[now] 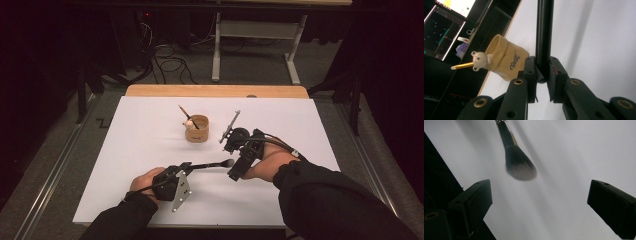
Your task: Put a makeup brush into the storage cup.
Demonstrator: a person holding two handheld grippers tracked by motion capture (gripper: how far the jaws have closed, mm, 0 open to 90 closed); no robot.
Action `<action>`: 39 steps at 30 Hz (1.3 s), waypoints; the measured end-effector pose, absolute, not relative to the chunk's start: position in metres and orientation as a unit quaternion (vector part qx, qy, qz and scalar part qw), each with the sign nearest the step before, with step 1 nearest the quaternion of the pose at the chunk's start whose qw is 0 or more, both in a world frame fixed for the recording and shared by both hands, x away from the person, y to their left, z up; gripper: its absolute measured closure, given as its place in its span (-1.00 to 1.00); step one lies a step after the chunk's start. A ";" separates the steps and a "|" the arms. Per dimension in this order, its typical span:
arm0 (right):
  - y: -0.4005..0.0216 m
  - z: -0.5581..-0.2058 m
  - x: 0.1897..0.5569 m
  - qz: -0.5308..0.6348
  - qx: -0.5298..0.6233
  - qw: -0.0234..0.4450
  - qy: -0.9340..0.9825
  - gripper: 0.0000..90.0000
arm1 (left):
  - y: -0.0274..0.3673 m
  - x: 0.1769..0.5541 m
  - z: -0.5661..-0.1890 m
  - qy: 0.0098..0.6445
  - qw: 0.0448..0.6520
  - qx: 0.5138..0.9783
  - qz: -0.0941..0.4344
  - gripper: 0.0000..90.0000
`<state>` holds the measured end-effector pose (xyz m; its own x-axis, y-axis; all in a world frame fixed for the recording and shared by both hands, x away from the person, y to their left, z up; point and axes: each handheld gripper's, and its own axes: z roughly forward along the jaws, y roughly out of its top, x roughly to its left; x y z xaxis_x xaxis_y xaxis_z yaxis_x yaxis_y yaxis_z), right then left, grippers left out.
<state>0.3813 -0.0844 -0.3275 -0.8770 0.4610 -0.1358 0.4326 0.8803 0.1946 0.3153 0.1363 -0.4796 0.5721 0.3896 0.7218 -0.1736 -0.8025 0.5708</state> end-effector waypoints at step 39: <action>-0.155 -0.411 0.391 0.198 0.324 0.122 0.917 -0.84 | 0.154 0.333 -0.479 0.161 0.349 0.831 0.402 0.76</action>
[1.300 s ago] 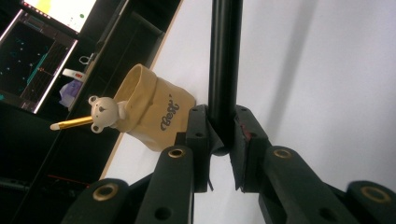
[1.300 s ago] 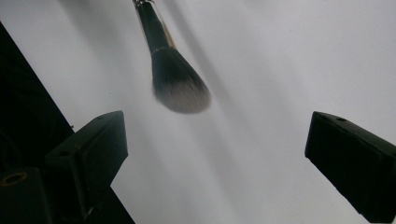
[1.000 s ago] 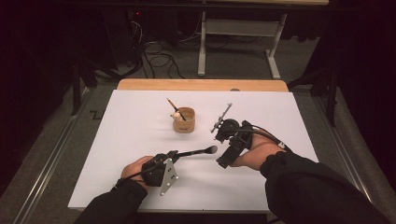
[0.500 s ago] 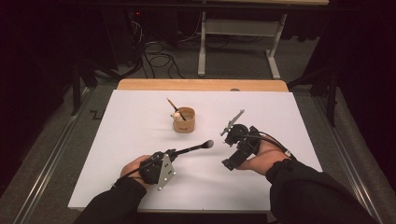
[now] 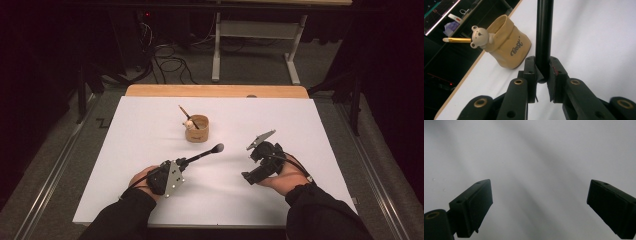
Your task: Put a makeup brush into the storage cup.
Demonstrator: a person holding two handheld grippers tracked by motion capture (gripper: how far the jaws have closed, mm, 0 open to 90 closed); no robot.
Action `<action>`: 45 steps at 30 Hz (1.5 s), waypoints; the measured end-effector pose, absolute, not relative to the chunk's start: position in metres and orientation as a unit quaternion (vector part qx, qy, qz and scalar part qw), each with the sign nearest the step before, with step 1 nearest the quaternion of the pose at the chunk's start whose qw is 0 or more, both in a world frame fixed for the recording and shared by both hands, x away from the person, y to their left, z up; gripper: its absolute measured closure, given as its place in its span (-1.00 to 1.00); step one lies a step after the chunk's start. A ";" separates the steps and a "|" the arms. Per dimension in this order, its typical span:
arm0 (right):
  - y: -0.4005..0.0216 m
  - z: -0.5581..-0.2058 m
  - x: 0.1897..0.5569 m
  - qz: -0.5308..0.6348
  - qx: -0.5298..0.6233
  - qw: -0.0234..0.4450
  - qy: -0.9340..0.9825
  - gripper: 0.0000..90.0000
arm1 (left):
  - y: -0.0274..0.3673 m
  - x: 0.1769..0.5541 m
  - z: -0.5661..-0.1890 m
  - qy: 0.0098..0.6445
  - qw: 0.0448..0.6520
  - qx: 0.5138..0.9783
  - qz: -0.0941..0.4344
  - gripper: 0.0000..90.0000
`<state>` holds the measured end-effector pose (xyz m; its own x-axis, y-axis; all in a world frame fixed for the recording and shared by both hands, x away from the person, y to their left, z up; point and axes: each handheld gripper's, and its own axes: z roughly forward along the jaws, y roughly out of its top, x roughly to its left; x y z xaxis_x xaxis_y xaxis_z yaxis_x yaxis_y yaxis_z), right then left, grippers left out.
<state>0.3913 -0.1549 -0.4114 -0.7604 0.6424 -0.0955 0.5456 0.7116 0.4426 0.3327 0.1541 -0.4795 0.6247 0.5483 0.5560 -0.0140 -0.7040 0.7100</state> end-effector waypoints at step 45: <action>-0.209 -0.460 0.370 0.467 0.376 0.204 0.774 -0.73 | 0.181 0.344 -0.472 0.301 0.516 0.768 0.231 0.76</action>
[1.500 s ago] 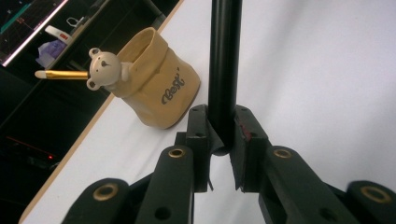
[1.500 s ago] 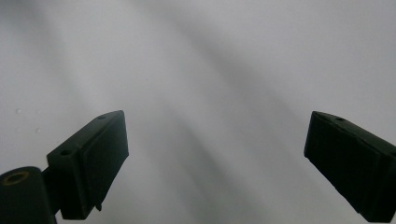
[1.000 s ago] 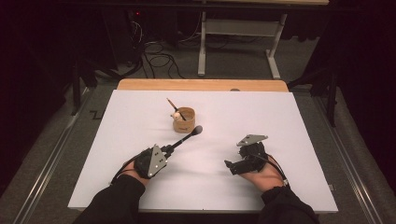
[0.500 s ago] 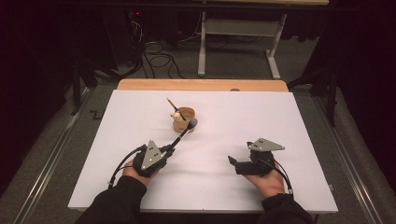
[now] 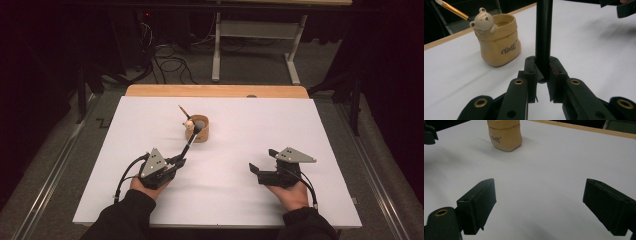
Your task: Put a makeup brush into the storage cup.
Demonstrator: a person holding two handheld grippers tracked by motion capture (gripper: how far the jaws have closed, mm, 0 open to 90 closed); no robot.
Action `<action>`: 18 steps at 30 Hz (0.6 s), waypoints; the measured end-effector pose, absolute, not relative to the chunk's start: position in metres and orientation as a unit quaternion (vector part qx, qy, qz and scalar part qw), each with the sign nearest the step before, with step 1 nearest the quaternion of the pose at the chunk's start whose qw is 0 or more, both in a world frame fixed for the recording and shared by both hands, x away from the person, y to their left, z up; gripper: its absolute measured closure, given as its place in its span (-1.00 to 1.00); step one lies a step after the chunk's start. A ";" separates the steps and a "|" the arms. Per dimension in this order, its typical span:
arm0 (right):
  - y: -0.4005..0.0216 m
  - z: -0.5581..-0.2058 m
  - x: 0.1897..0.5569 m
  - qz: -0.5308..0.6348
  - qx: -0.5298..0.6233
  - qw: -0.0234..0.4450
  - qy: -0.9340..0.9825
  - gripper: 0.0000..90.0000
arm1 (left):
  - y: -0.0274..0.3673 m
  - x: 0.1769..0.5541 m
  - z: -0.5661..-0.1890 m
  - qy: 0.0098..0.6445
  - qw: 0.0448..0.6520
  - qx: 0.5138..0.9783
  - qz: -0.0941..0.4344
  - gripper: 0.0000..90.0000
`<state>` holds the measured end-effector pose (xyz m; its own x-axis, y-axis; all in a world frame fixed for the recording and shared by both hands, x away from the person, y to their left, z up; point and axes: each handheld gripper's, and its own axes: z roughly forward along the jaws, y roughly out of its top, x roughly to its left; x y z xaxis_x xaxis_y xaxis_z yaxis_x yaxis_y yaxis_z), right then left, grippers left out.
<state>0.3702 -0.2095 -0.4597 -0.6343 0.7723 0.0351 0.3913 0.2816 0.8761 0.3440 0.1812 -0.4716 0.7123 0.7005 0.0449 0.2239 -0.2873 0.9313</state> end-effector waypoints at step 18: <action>-0.209 -0.458 0.369 0.477 0.375 0.201 0.769 -0.70 | 0.170 0.345 -0.454 0.309 0.577 0.737 0.168 0.76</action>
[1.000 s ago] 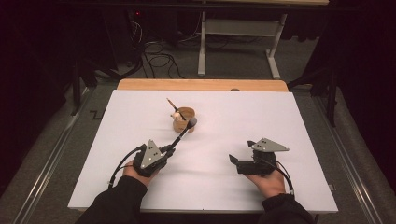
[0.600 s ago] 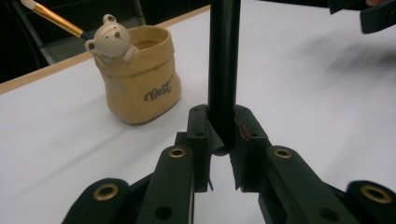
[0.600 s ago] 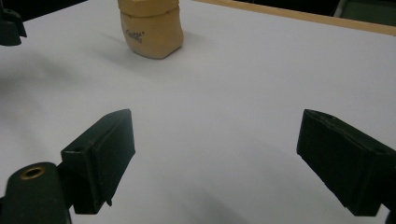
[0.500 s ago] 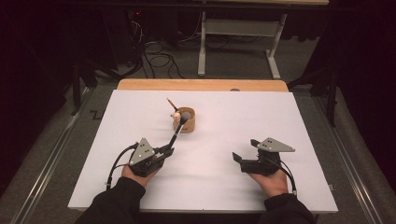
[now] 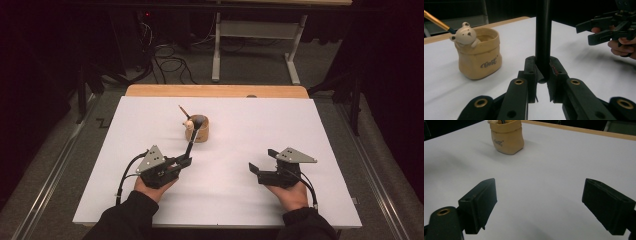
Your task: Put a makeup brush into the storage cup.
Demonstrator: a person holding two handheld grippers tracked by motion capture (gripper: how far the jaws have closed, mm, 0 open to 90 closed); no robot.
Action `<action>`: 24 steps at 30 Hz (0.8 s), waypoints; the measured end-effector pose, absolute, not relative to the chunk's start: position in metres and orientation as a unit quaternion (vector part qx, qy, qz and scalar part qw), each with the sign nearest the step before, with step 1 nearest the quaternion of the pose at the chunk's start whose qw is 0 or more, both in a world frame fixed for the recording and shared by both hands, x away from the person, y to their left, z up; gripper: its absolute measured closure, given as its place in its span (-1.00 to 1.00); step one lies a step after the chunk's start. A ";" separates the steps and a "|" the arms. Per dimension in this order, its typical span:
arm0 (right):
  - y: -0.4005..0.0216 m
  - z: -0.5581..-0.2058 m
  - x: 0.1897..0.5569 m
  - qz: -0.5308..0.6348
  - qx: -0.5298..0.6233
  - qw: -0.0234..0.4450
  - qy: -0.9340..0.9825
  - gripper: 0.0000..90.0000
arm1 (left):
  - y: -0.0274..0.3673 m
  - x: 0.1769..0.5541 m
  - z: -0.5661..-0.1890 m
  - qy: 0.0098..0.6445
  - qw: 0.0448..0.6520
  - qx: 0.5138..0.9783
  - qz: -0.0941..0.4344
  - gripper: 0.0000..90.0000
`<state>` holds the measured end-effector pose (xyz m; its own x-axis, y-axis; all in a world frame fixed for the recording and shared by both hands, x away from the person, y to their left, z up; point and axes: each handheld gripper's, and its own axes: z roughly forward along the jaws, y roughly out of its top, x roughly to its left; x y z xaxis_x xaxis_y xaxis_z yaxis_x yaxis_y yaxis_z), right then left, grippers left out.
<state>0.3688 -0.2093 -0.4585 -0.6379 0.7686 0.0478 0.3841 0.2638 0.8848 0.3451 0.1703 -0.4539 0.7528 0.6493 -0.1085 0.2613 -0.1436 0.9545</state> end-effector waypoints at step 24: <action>-0.184 -0.434 0.374 0.495 0.364 0.210 0.761 -0.64 | 0.141 0.355 -0.453 0.277 0.609 0.732 0.125 0.76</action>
